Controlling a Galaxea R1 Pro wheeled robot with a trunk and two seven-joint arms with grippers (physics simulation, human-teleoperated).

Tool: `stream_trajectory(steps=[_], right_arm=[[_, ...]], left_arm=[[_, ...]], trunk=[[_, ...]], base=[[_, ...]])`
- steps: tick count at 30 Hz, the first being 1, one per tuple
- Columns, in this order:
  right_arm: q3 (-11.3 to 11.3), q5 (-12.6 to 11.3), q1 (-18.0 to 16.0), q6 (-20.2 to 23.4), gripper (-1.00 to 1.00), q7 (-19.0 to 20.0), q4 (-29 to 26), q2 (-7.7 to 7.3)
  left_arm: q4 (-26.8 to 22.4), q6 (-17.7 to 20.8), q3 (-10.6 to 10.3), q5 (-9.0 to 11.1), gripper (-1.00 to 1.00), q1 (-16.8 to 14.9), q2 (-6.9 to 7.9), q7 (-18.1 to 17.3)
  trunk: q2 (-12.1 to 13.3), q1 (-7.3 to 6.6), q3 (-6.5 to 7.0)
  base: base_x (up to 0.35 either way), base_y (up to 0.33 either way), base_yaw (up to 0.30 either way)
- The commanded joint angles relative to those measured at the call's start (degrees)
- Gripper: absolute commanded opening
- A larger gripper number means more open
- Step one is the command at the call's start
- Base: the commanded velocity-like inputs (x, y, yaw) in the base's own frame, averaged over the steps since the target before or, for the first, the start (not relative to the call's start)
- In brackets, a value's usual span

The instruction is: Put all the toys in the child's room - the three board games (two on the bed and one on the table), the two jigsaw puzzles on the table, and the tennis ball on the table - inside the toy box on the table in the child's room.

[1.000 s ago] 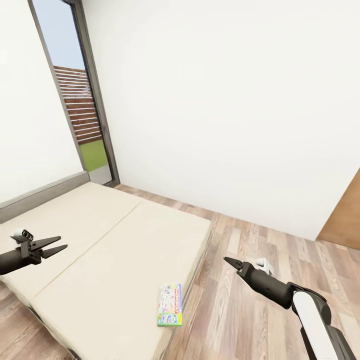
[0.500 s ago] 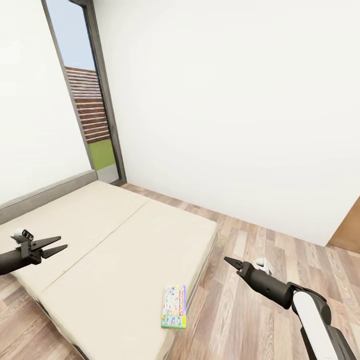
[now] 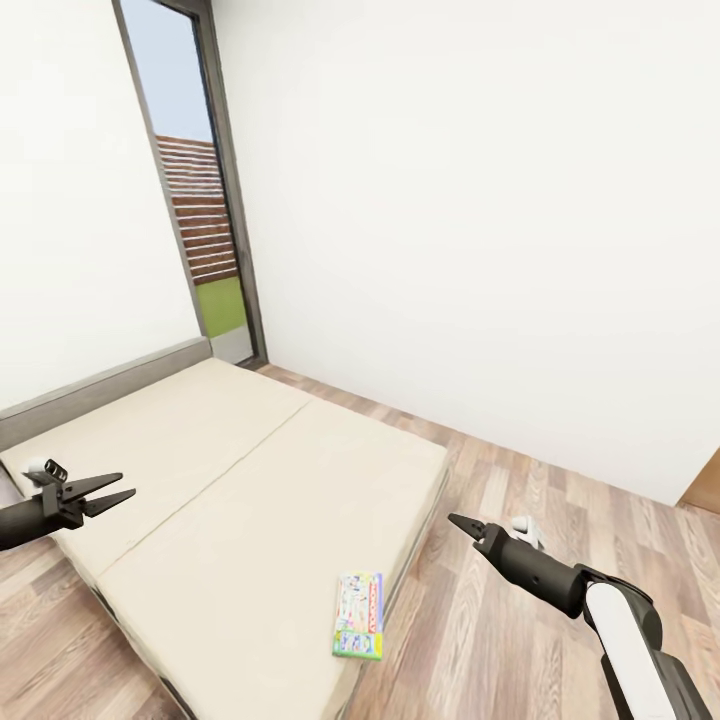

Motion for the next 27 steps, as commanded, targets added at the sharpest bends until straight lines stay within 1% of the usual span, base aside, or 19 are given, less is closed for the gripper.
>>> stream_trajectory(steps=[1,8,19,27], right_arm=[[-0.10,0.53,-0.06,0.28,1.00,0.58,-0.01,0.01],[-0.10,0.58,-0.06,0.28,1.00,0.52,-0.01,0.01],[-0.10,0.58,-0.06,0.28,1.00,0.49,-0.01,0.04],[-0.10,0.65,-0.06,0.28,1.00,0.56,-0.01,0.01]], left_arm=[[0.00,0.61,-0.03,0.00,1.00,-0.05,0.01,-0.21],[0.00,0.59,-0.01,-0.03,1.00,-0.05,0.01,-0.21],[0.00,0.57,0.00,-0.02,1.00,-0.05,0.01,-0.21],[0.00,0.63,0.00,0.00,1.00,-0.05,0.01,-0.21]], trunk=[[-0.13,0.04,-0.13],[-0.13,0.04,-0.13],[-0.13,0.04,-0.13],[-0.13,0.04,-0.13]], base=[[0.064,-0.066,0.040],[0.120,-0.103,0.014],[0.018,-0.027,0.001],[0.001,-0.181,0.016]])
